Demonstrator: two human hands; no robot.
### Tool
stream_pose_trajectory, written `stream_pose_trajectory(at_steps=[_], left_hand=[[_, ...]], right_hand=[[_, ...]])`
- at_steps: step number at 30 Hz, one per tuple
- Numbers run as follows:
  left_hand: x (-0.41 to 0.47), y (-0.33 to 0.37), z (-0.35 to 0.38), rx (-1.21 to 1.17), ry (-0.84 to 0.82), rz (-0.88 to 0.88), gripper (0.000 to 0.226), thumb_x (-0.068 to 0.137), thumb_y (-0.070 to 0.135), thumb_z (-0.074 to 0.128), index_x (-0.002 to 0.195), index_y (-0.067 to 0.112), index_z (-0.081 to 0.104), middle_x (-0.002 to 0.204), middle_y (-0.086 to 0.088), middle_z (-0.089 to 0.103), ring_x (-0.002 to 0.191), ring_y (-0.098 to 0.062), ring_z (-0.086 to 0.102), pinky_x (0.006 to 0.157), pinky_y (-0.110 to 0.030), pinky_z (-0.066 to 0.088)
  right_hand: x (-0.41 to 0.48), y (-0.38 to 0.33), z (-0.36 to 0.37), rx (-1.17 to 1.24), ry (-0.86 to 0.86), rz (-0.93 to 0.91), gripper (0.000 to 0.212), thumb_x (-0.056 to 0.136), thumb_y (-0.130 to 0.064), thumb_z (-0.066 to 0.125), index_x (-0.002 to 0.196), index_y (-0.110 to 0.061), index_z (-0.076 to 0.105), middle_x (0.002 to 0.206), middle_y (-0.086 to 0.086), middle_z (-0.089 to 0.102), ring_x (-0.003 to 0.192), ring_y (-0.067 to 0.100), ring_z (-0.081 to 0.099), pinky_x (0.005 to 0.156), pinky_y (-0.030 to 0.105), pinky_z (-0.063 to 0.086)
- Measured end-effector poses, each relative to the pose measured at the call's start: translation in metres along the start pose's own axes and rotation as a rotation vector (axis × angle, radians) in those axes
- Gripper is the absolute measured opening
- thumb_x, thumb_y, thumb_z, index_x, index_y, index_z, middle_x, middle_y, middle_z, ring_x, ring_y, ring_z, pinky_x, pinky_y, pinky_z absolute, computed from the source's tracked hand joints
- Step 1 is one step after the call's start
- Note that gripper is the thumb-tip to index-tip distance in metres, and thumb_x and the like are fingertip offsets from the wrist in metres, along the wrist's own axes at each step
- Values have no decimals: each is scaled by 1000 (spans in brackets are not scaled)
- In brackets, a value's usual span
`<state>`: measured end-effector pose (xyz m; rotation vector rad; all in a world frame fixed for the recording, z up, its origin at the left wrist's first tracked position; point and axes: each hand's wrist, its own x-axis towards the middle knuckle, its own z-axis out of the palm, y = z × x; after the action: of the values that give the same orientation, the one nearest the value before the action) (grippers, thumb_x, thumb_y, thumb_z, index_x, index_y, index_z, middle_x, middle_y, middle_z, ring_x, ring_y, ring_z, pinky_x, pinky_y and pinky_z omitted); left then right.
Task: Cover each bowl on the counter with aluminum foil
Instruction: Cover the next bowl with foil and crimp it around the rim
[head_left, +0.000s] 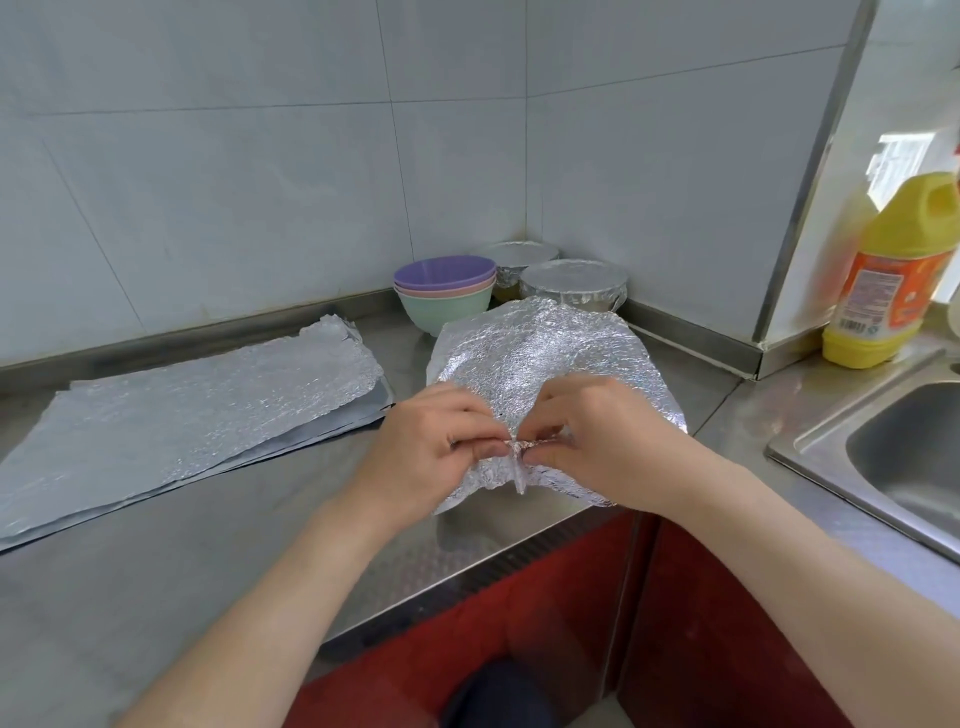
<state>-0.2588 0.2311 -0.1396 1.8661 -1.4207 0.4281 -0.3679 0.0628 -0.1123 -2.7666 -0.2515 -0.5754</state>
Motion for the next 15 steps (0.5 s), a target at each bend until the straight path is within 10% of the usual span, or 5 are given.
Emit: stream_pose_trajectory(at_steps=[8,15], left_hand=[[-1,8,2,3,13,-74,36,77,55,63,89,24,78,82,14,66,81,-5,57,74,-20,44],[-4,5,8,10,95,-11,27,79,40,66,82,17,79,76,8,67,73,-8,57,66,-27,45]], right_hand=[[0,1,12,-91,133,-82,5,74,-21,76,77,-16,75,66,-2,56,67,23,56,59,26,33],[3,-2,11,-80,133,-106,13,76,-28,71,70,-16,72,61,-5,49,58,20,52,51,27,34]])
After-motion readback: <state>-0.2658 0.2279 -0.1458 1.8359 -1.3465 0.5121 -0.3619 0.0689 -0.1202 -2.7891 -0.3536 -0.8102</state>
